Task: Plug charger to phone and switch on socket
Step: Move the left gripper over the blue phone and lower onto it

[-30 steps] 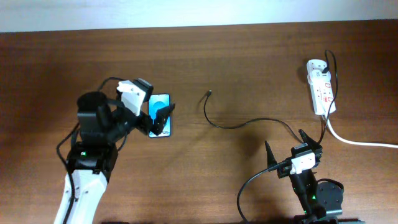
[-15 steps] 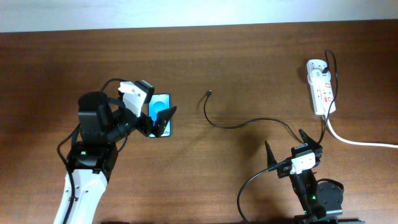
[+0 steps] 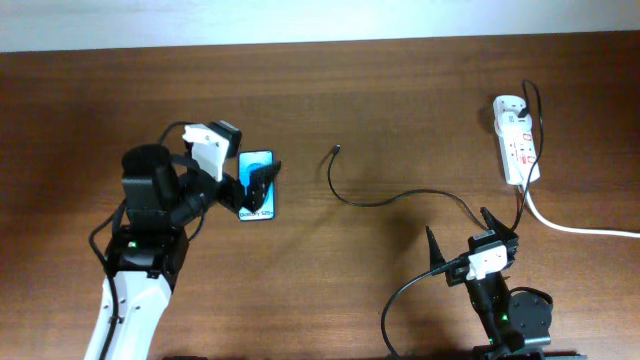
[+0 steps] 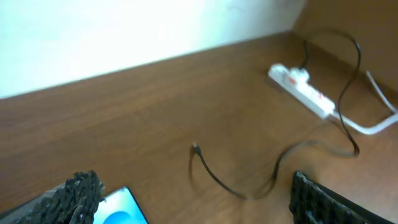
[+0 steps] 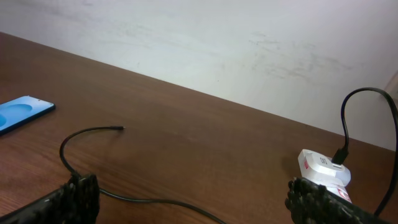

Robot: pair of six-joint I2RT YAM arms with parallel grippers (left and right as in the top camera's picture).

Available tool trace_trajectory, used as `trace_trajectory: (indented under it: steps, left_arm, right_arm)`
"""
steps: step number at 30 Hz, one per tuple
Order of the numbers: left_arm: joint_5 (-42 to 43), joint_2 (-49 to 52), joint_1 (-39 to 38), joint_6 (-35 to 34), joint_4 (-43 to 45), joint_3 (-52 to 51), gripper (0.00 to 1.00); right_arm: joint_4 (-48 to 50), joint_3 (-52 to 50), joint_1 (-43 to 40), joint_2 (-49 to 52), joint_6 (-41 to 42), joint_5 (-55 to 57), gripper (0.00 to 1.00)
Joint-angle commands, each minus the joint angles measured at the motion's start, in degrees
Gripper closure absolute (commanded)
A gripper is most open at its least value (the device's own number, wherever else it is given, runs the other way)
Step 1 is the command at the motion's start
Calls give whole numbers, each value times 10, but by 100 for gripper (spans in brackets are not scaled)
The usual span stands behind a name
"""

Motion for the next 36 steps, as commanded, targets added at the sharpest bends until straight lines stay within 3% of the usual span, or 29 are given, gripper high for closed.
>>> trace_trajectory:
  steps: [1, 2, 6, 10, 13, 18, 23, 26, 31, 36]
  left_arm:
    - [-98, 2, 1, -49, -74, 94, 1]
    - [-137, 9, 1, -49, -141, 140, 1]
    - [-206, 53, 1, -77, -262, 235, 1]
    - [-205, 108, 1, -126, -305, 266, 1]
    - [-206, 185, 1, -132, -416, 326, 1]
    - [-206, 212, 1, -104, -424, 337, 1]
    - [-215, 212, 1, -104, -424, 337, 1]
    - [-257, 212, 1, -126, -440, 337, 1]
    - [-283, 212, 1, -149, -450, 342, 1]
    - [-307, 291, 1, -150, -577, 500, 0]
  right_arm:
    - [-3, -3, 5, -4, 9, -9, 2]
    - [-3, -3, 5, -4, 9, -9, 2]
    - [-3, -3, 5, -4, 8, -9, 2]
    - [0, -3, 5, -4, 8, -7, 2]
    - [-1, -3, 5, -3, 8, -14, 2]
    - [3, 36, 5, -2, 106, -29, 2]
    - [-90, 195, 5, 89, 107, -29, 2]
    - [-239, 379, 5, 224, 107, -48, 2]
    - [-374, 581, 5, 377, 107, -62, 1]
    - [-586, 848, 5, 587, 107, -73, 2]
